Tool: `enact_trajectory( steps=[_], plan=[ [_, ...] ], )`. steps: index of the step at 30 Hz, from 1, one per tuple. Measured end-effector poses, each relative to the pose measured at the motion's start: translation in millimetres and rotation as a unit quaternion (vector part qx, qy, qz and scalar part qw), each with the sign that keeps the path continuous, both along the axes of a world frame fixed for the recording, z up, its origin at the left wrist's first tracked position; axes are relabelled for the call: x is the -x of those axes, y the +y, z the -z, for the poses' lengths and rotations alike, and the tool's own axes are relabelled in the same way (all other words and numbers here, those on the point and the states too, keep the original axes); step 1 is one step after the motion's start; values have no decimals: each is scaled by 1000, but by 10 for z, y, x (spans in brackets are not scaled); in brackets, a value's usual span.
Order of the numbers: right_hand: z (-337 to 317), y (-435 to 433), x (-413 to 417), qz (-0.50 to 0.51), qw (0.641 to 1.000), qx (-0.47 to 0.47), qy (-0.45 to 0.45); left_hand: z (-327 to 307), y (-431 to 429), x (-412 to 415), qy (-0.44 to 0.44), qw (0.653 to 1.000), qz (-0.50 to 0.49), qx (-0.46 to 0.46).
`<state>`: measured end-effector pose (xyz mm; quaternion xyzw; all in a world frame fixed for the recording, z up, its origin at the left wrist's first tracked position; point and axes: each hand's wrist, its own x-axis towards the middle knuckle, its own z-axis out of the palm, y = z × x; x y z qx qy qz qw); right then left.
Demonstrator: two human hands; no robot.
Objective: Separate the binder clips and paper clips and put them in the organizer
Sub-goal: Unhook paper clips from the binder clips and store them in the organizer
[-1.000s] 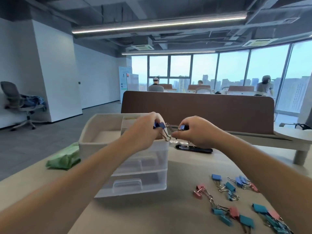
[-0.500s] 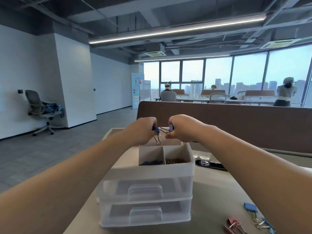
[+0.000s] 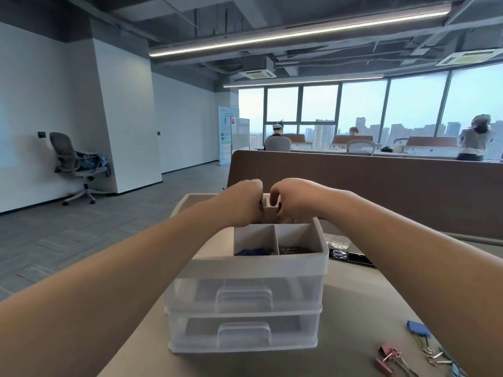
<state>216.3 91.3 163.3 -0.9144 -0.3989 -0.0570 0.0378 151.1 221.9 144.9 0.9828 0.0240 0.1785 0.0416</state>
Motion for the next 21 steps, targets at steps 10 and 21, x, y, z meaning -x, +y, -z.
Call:
enact_trajectory(
  steps=[10, 21],
  plan=[
    [90, -183, -55, -9, 996, -85, -23, 68, -16, -28, -73, 997, 31, -13],
    [370, -1193, 305, 69, 987, -144, -4, 175, -1030, 322, -118, 979, 140, 88]
  ],
)
